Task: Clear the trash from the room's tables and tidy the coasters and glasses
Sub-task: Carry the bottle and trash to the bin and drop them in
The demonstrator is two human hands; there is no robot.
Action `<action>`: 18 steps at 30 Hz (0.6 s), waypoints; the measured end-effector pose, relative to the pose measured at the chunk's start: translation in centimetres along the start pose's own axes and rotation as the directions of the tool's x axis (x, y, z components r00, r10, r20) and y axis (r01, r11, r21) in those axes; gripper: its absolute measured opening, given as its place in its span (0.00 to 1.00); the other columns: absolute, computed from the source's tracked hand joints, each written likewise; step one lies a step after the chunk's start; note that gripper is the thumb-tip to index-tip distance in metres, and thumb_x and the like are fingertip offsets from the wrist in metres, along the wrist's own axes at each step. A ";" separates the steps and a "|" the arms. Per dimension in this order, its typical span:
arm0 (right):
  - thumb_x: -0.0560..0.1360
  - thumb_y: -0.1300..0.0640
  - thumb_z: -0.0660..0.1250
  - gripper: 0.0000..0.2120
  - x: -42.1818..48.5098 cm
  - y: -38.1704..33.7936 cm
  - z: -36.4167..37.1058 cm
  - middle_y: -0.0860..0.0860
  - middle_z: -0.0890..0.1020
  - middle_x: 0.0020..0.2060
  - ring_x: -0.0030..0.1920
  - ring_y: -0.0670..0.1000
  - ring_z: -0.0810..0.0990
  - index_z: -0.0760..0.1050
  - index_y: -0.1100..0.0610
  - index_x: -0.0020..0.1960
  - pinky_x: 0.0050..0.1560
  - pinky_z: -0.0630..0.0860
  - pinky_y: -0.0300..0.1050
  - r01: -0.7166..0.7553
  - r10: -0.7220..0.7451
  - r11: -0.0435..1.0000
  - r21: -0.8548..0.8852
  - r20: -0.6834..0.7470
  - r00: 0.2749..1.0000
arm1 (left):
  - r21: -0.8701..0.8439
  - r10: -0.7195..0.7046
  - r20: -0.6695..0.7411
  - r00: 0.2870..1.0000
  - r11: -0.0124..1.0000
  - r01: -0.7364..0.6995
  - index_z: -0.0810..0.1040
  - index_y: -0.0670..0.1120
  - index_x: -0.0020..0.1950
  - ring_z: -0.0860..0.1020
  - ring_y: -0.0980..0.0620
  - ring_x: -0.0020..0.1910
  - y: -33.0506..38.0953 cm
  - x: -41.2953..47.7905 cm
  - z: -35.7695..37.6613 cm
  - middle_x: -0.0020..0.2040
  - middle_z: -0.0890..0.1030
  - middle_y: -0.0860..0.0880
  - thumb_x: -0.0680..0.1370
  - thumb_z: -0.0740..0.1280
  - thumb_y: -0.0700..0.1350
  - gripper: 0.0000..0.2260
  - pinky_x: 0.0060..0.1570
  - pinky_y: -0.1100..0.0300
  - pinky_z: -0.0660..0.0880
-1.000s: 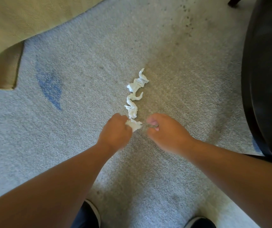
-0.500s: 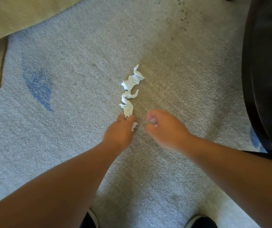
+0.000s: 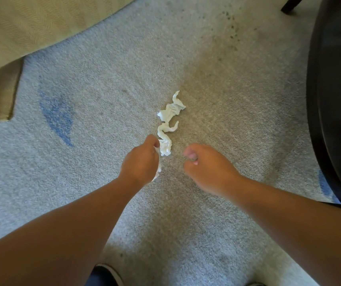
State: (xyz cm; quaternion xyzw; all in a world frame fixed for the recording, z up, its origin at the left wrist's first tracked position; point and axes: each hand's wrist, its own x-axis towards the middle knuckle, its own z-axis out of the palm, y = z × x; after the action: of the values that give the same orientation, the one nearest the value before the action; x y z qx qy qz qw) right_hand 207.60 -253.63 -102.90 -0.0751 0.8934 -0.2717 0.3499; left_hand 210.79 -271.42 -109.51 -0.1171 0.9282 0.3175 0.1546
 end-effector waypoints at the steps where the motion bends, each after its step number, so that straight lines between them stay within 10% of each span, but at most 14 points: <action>1: 0.76 0.50 0.60 0.17 0.1 -0.1 0.0 0.48 0.75 0.58 0.39 0.41 0.73 0.70 0.48 0.65 0.38 0.71 0.40 0.002 -0.002 1.000 0.002 0.001 1.000 | 0.002 -0.017 -0.026 1.000 1.000 0.017 0.68 0.50 0.55 0.70 0.50 0.25 0.0 0.2 -0.2 0.28 0.73 0.49 0.81 0.54 0.45 0.05 0.26 0.56 0.65; 6: 0.76 0.50 0.61 0.17 0.3 -0.4 -0.4 0.47 0.74 0.61 0.51 0.46 0.76 0.70 0.47 0.65 0.48 0.77 0.47 -0.008 0.008 1.000 0.010 -0.018 1.000 | -0.029 -0.055 -0.081 0.995 0.998 0.052 0.65 0.54 0.50 0.71 0.52 0.24 0.3 0.9 -1.3 0.27 0.72 0.51 0.76 0.65 0.55 0.11 0.25 0.59 0.65; 11: 0.76 0.50 0.61 0.17 0.4 -0.2 -0.5 0.47 0.74 0.62 0.53 0.45 0.75 0.69 0.47 0.65 0.48 0.74 0.42 -0.008 0.008 1.000 0.006 -0.018 1.000 | -0.104 0.021 -0.075 0.997 0.994 -0.028 0.67 0.53 0.48 0.72 0.53 0.35 0.8 1.3 -1.8 0.49 0.70 0.52 0.76 0.61 0.38 0.09 0.31 0.55 0.71; 18: 0.77 0.50 0.61 0.17 0.4 0.0 -0.8 0.47 0.75 0.59 0.53 0.45 0.75 0.70 0.47 0.65 0.53 0.74 0.45 -0.009 0.009 1.000 0.004 -0.018 1.000 | -0.129 -0.045 -0.108 0.993 0.991 0.031 0.72 0.51 0.39 0.73 0.54 0.34 0.9 2.3 -1.6 0.44 0.75 0.51 0.77 0.56 0.35 0.12 0.29 0.60 0.64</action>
State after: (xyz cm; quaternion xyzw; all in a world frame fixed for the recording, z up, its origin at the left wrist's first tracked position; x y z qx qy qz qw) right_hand 206.82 -253.39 -102.64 -0.0679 0.8963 -0.2728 0.3430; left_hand 208.07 -271.99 -108.64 -0.1616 0.9110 0.3658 0.1012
